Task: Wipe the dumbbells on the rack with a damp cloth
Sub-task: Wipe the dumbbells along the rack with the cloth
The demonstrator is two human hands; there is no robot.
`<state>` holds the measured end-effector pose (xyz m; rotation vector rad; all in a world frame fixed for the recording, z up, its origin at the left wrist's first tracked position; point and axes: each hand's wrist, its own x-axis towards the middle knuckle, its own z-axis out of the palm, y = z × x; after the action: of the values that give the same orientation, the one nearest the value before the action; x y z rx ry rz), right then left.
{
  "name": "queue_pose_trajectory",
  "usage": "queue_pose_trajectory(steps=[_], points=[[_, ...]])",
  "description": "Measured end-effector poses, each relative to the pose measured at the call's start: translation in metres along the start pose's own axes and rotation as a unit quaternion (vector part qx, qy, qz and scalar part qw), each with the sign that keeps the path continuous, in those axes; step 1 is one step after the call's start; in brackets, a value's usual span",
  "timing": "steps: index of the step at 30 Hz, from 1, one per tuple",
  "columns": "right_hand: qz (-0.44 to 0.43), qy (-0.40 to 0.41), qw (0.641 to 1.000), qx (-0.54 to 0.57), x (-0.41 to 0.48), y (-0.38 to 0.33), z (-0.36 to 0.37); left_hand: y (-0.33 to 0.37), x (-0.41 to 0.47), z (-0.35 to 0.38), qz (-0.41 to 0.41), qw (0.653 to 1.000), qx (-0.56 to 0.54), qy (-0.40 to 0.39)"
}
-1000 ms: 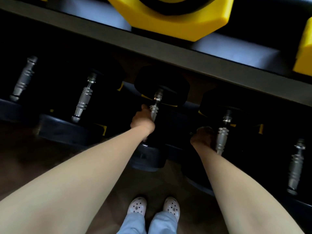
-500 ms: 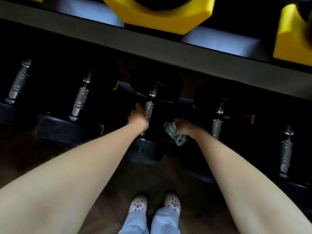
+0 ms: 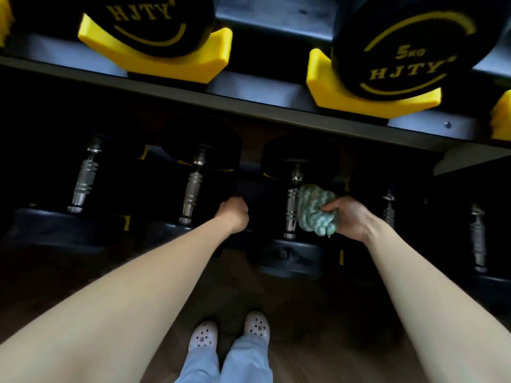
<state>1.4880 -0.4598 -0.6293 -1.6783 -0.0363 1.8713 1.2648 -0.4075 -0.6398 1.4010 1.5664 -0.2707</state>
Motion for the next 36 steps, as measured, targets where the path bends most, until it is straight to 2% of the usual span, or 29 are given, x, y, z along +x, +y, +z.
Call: queue_pose_trajectory(steps=[4, 7, 13, 21, 25, 28, 30, 31, 33, 36], points=[[-0.021, 0.001, 1.0, 0.012, 0.018, 0.01, -0.01, 0.0, 0.001, 0.028, 0.028, 0.994, -0.03, -0.097], [-0.036, 0.019, 0.999, 0.006, 0.035, 0.009, -0.016, 0.001, 0.003, 0.033, 0.022, 0.995, -0.035, -0.094], [-0.124, 0.064, 0.99, -0.028, 0.058, 0.003, -0.009, -0.002, 0.009, 0.032, 0.01, 0.996, -0.046, -0.078], [-0.029, -0.033, 0.991, -0.126, 0.041, 0.026, -0.019, 0.008, 0.004, 0.035, 0.009, 0.998, 0.006, -0.058], [0.007, -0.06, 0.997, -0.051, 0.03, 0.036, -0.02, 0.014, 0.0, 0.037, 0.0, 0.999, 0.017, -0.047], [0.021, -0.063, 0.987, 0.144, 0.026, 0.041, -0.036, 0.022, 0.0, 0.038, -0.005, 0.999, 0.03, -0.044], [0.007, -0.02, 0.963, 0.269, 0.028, 0.05, -0.052, 0.028, 0.0, 0.039, -0.005, 0.999, 0.04, -0.037], [-0.009, 0.004, 0.955, 0.298, 0.03, 0.055, -0.06, 0.03, -0.001, 0.04, -0.006, 0.999, 0.045, -0.03], [-0.045, 0.036, 0.948, 0.312, 0.037, 0.063, -0.073, 0.032, 0.001, 0.042, -0.01, 0.998, 0.054, -0.021], [-0.073, 0.037, 0.957, 0.28, 0.05, 0.06, -0.07, 0.032, 0.005, 0.045, -0.012, 0.997, 0.075, -0.011]])
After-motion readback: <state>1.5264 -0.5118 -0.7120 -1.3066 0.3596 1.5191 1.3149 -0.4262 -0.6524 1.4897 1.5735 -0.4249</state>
